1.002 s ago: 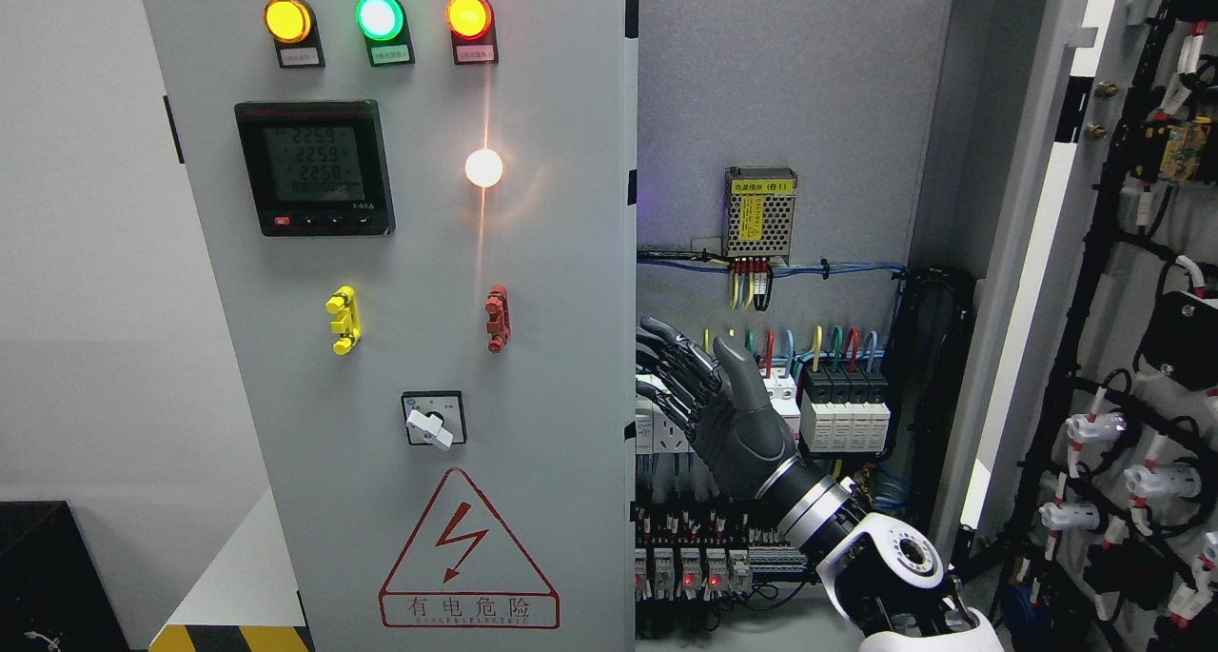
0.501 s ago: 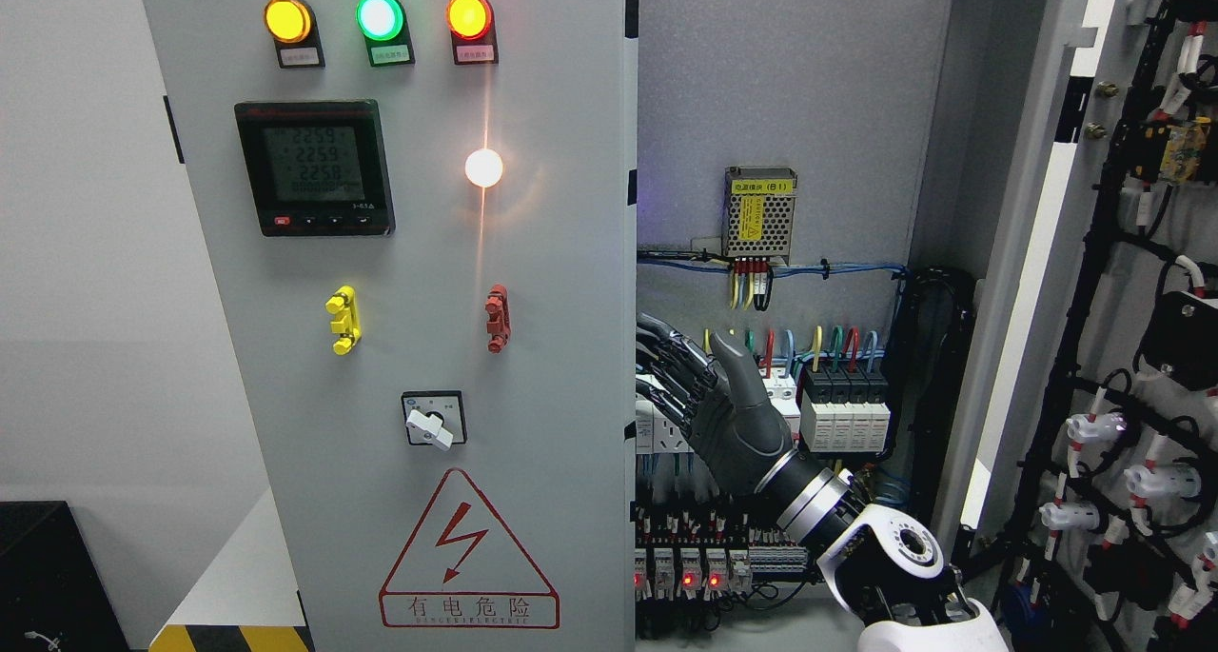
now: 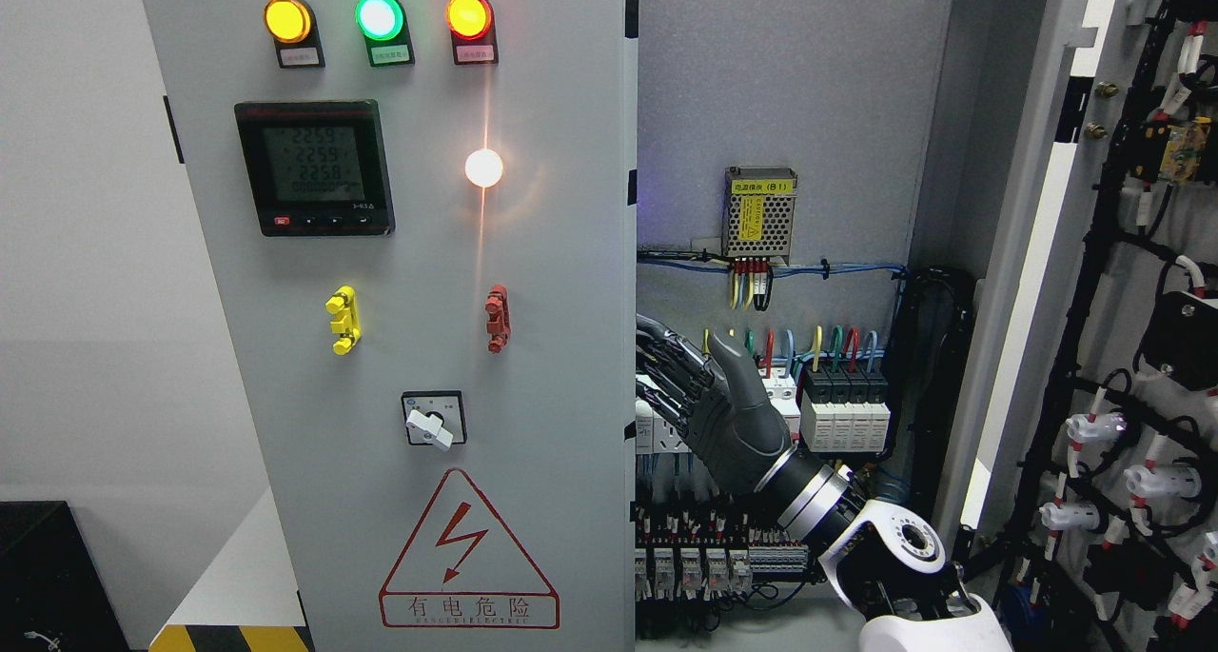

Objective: Open door with both hands

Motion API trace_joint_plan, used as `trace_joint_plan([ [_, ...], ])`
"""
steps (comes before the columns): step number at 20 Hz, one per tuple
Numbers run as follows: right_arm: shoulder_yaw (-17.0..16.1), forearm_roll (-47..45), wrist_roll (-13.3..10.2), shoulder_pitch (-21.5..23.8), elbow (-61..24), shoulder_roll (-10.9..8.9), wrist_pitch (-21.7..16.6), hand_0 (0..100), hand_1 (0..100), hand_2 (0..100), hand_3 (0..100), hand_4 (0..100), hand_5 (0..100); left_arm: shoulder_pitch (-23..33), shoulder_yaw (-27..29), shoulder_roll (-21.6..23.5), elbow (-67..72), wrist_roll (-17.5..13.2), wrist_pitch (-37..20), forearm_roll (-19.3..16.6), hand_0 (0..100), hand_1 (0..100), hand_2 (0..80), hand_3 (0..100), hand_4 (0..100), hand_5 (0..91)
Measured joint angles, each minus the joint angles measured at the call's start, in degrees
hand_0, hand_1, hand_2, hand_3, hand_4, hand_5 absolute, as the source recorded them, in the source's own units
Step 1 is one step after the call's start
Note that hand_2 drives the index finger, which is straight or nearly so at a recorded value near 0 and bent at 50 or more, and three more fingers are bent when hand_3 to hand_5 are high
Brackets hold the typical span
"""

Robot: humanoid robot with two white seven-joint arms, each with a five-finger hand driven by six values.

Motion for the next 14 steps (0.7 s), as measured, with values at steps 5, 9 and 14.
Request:
trace_joint_plan([
  [5, -0.06, -0.01, 0.16, -0.06, 0.26, 0.00, 0.04, 19, 0, 0, 0, 0, 0, 0.00, 0.00, 0.00, 0.00, 0.00, 0.00, 0.00, 0, 0, 0.0, 0, 0, 0.0],
  [9, -0.10, 0.00, 1.96, -0.23, 0.60, 0.00, 0.06, 19, 0, 0, 0, 0, 0, 0.00, 0.00, 0.00, 0.00, 0.01, 0.00, 0.00, 0, 0, 0.0, 0, 0, 0.0],
  [14, -0.14, 0.02, 2.86, -0.49, 1.14, 0.00, 0.10, 19, 0, 0, 0, 0, 0, 0.00, 0.00, 0.00, 0.00, 0.01, 0.00, 0.00, 0, 0, 0.0, 0, 0, 0.0],
])
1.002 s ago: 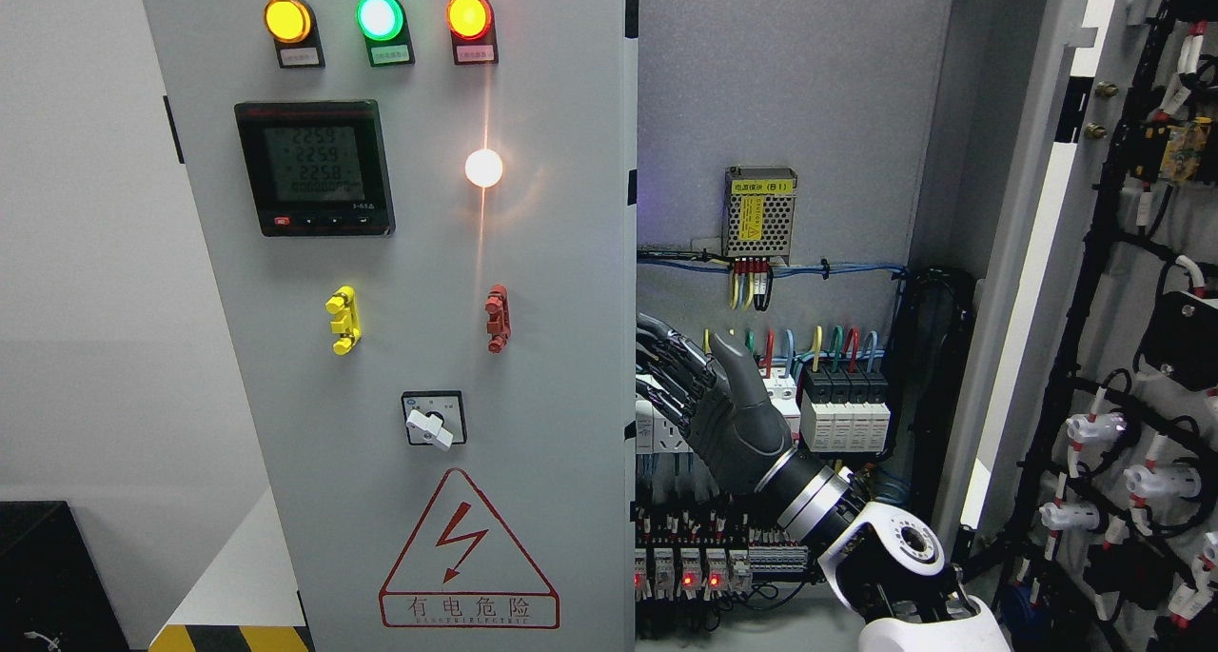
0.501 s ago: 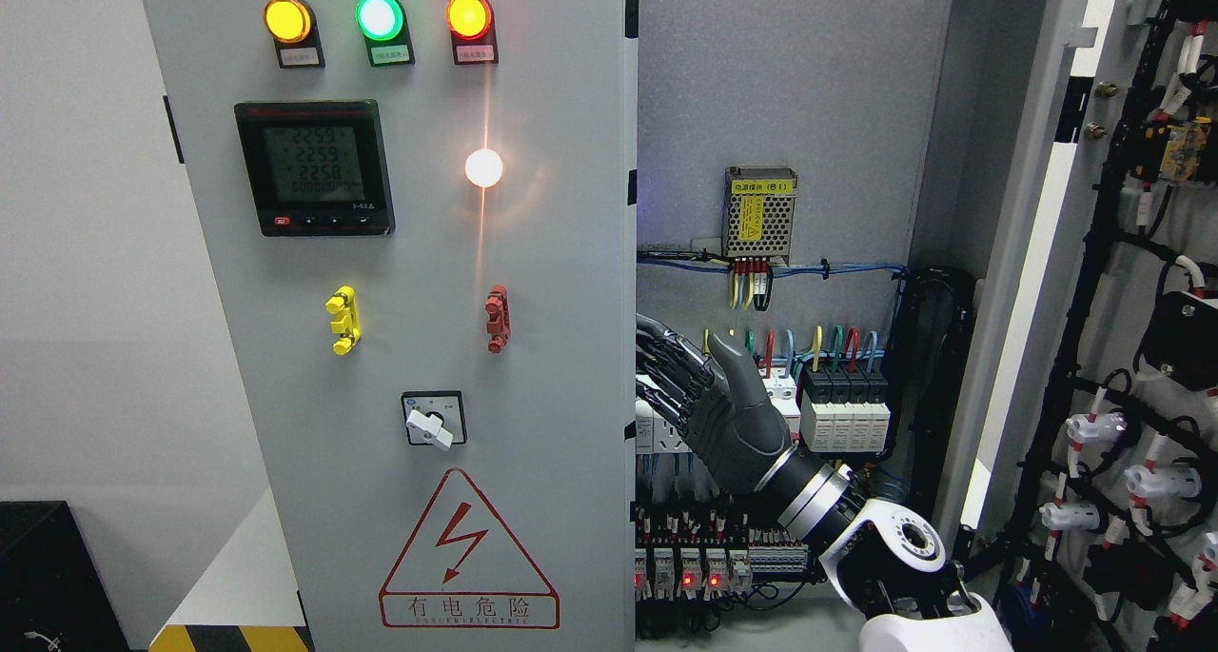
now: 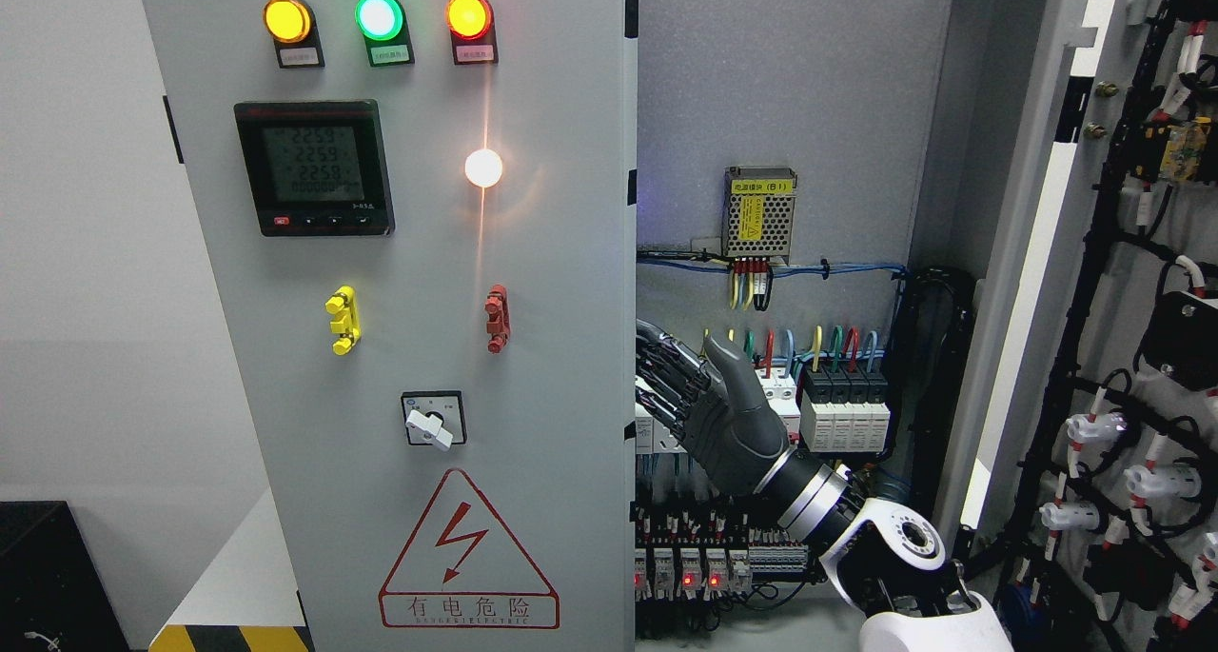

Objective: Open door with both hands

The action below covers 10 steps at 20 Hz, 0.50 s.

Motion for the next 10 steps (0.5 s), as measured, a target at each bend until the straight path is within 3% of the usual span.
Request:
trace_joint_plan([
  [10, -0.03, -0.66, 0.42, -0.64, 1.09, 0.00, 1.35, 19, 0, 0, 0, 0, 0, 0.00, 0.00, 0.00, 0.00, 0.00, 0.00, 0.00, 0, 0, 0.0, 0, 0, 0.0],
])
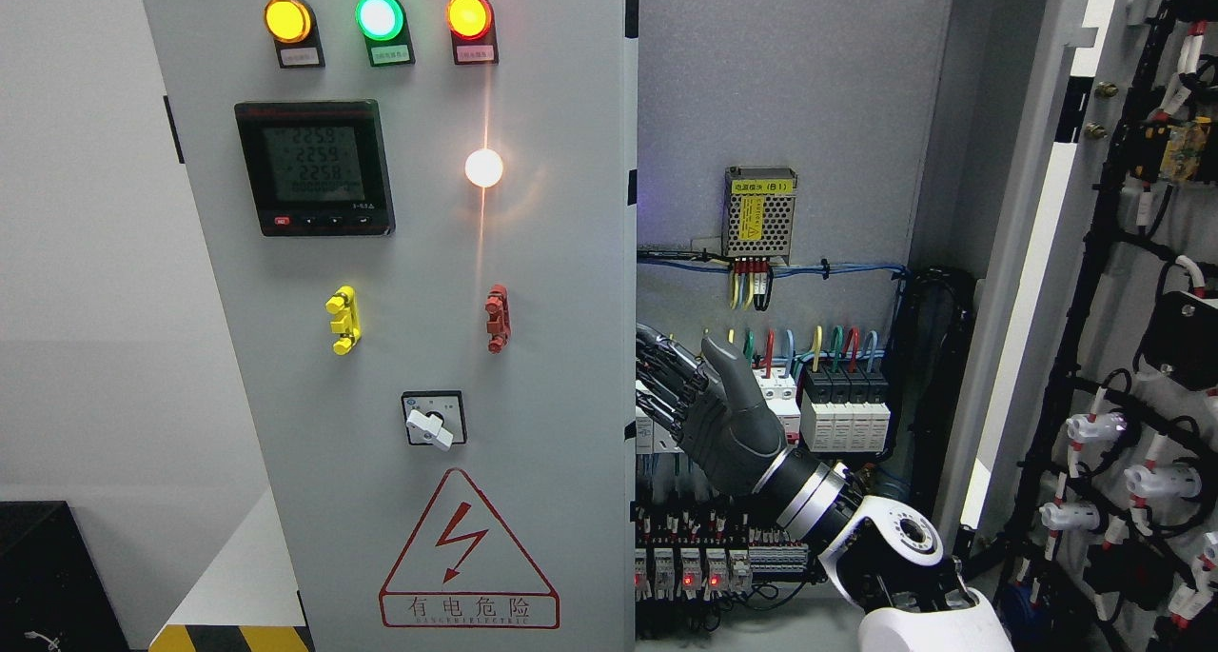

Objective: Open door with both hands

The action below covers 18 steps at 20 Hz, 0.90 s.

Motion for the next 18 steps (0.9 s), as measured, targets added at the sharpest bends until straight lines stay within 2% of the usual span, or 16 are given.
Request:
trace_joint_plan([
  [3, -0.01, -0.56, 0.15, -0.18, 0.13, 0.00, 0.30, 19, 0, 0, 0, 0, 0, 0.00, 0.00, 0.00, 0.00, 0.00, 0.00, 0.00, 0, 0, 0.0, 0, 0, 0.0],
  [18, -0.15, -1.35, 3.73, -0.58, 0.39, -0.01, 0.46, 19, 0, 0, 0, 0, 0, 0.00, 0.00, 0.00, 0.00, 0.00, 0.00, 0.00, 0, 0, 0.0, 0, 0, 0.0],
])
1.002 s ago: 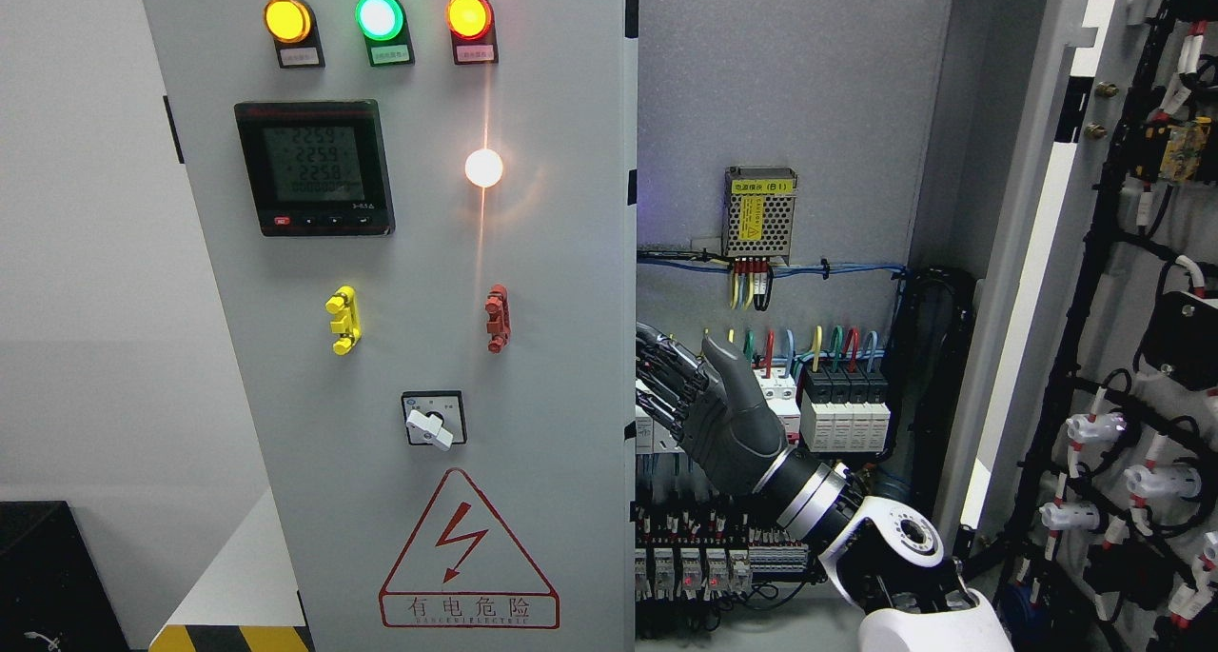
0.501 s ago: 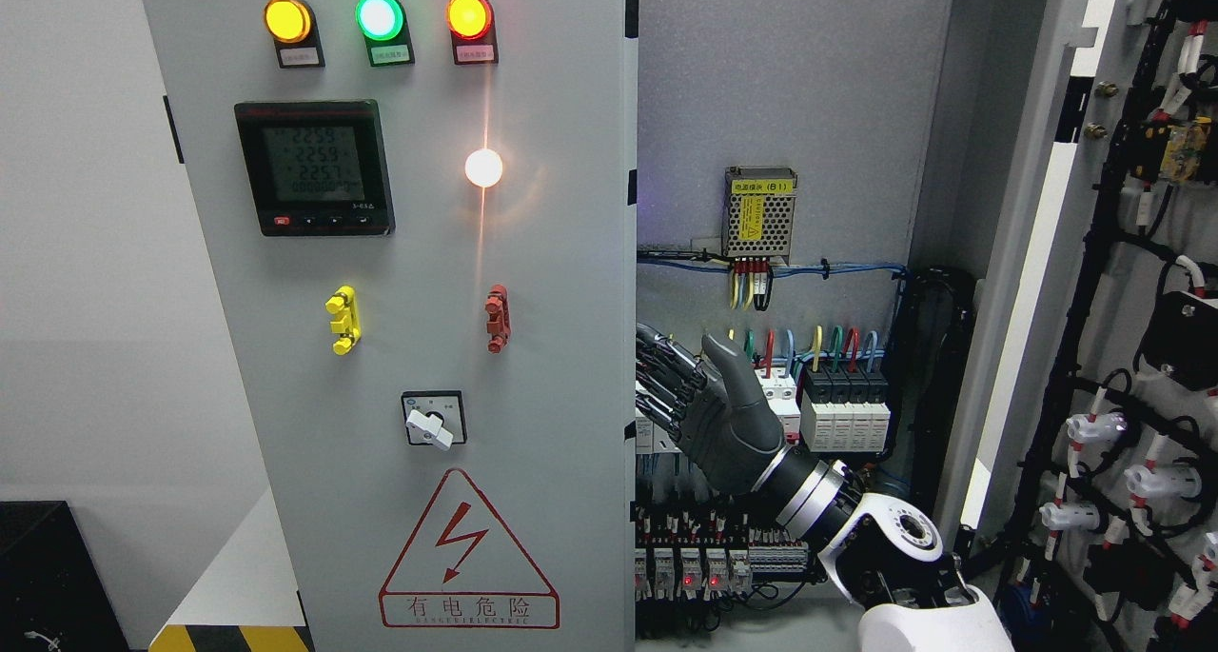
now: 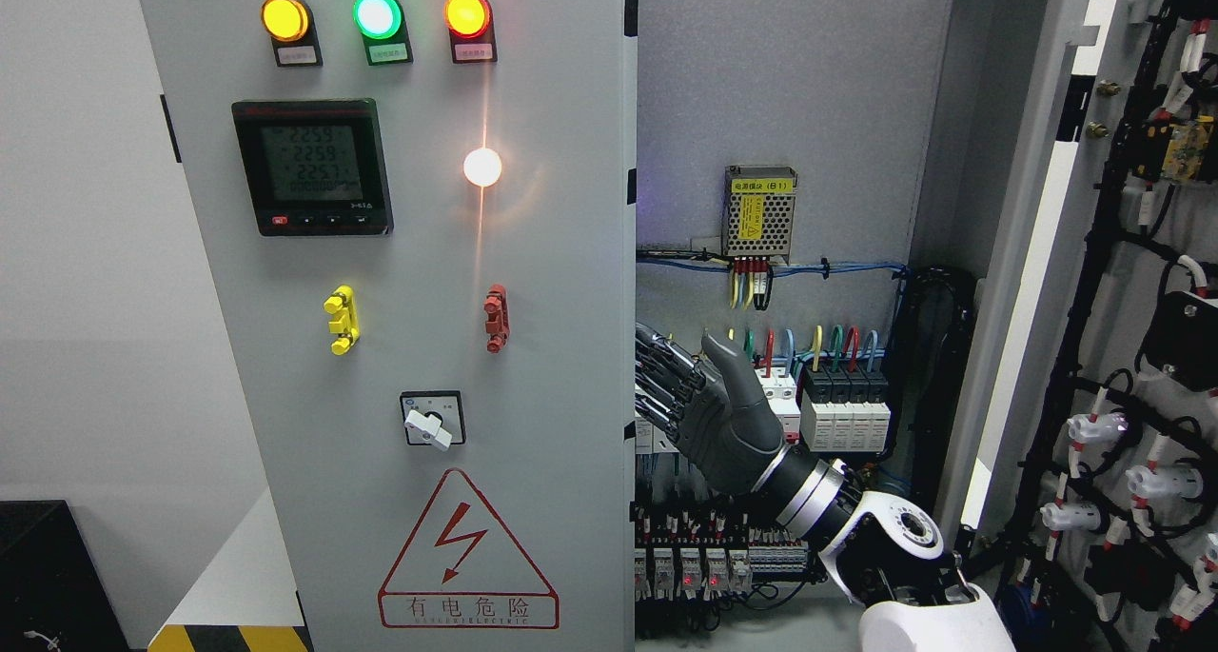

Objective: Open door with both hands

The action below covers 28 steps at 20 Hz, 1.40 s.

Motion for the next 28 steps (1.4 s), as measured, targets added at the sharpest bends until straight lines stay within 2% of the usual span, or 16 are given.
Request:
trace_joint_plan([
  [14, 0.10, -0.05, 1.23, -0.33, 0.10, 0.00, -0.06, 19, 0, 0, 0, 0, 0, 0.00, 0.00, 0.00, 0.00, 0.00, 0.00, 0.00, 0, 0, 0.0, 0, 0, 0.0],
  [20, 0.34, -0.03, 4.06, -0.64, 0.05, 0.04, -0.03, 19, 0, 0, 0, 0, 0, 0.00, 0.00, 0.00, 0.00, 0.00, 0.00, 0.00, 0, 0, 0.0, 0, 0, 0.0],
  [28, 0.23, 0.00, 4.03, -0.77, 0.11, 0.03, -0.03, 19, 0, 0, 0, 0, 0, 0.00, 0.00, 0.00, 0.00, 0.00, 0.00, 0.00, 0, 0, 0.0, 0, 0, 0.0],
])
